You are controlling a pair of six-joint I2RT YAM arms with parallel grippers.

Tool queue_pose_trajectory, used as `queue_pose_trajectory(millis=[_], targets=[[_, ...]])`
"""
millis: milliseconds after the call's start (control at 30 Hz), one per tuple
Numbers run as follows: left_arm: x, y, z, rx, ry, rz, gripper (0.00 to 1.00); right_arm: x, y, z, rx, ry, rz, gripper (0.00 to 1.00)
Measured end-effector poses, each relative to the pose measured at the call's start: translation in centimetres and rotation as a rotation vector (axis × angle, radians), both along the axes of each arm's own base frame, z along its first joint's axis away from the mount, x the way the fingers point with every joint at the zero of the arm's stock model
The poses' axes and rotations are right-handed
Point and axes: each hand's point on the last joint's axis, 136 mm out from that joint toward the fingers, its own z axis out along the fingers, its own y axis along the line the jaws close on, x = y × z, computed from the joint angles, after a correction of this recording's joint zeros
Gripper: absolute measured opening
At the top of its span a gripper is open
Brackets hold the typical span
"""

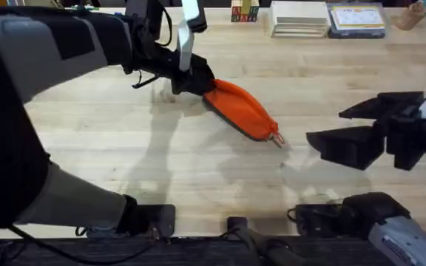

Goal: Unzip the bag, pick up the pens from the table one at a time and place them inside, then zip the bag closed.

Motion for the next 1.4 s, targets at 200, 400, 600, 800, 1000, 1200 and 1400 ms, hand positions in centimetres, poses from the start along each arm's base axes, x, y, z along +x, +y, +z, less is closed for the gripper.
queue_pose_trajectory(millis=[200, 400, 600, 800, 1000, 1200, 1400], targets=[[0.0, 0.0, 0.0, 0.000, 0.000, 0.000, 0.042, -0.4, 2.0, 1.0, 0.086, -0.019, 0.092, 0.997], [0.0, 0.0, 0.0, 0.000, 0.000, 0.000, 0.042, -0.7, 2.1, -0.2, 0.126, 0.066, 0.038, 0.997], [0.0, 0.0, 0.0, 0.000, 0.000, 0.000, 0.042, -0.7, 2.1, -2.3, 0.114, 0.145, 0.031, 0.997], [0.0, 0.0, 0.0, 0.000, 0.000, 0.000, 0.042, 0.1, 2.2, -4.0, 0.106, 0.199, 0.027, 0.997], [0.0, 0.0, 0.0, 0.000, 0.000, 0.000, 0.042, 1.2, 2.4, -5.8, 0.100, 0.249, 0.021, 0.997], [0.0, 0.0, 0.0, 0.000, 0.000, 0.000, 0.042, 3.2, 2.7, -6.4, 0.103, 0.242, 0.019, 0.997], [0.0, 0.0, 0.0, 0.000, 0.000, 0.000, 0.042, 4.8, 2.9, -9.2, 0.089, 0.344, 0.011, 0.997]])
